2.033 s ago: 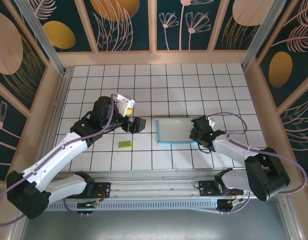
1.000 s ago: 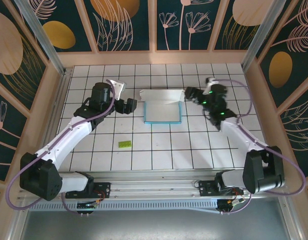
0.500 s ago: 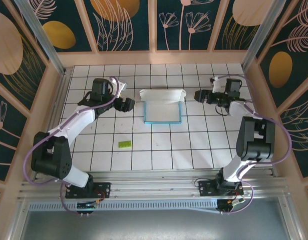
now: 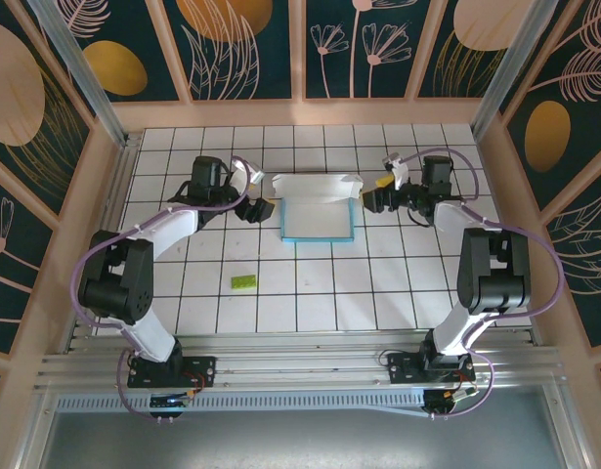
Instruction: Fold the paper box
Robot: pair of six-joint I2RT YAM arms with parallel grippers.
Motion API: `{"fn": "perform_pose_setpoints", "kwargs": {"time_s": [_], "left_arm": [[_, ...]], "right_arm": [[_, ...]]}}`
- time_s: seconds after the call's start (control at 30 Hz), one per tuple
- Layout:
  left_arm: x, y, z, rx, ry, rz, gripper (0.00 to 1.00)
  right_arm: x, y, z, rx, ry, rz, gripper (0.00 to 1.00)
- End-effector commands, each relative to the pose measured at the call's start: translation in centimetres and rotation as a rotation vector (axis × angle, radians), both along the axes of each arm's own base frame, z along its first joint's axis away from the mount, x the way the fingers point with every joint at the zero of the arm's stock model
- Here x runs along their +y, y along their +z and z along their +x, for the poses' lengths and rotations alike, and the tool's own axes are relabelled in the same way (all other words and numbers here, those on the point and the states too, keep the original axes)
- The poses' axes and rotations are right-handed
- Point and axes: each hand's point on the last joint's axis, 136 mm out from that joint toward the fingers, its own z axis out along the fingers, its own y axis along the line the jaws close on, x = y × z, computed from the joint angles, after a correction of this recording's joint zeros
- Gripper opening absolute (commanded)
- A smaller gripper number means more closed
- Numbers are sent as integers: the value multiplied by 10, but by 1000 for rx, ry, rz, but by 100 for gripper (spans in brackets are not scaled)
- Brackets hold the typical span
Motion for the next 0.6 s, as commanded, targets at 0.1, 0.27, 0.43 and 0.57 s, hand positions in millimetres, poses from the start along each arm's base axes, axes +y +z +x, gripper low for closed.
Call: {"fn": "perform_pose_setpoints", "kwargs": {"time_s": [0.1,0.27,0.43,0.57], "left_arm": [[-10,8,19,-176,-98,37,95],[-12,3,26,-177,-90,35,94],[-12,4,29,-166,-48,-5,89],[-17,1,30,-134,-19,-22,79]], "right_arm": [[13,-5,1,-215,108,-156,79],[20,-8,5,-260,102,-194,79],[26,-16,2,-228,83,-171,78],[27,-21,0,-177,51,-151,75]]}}
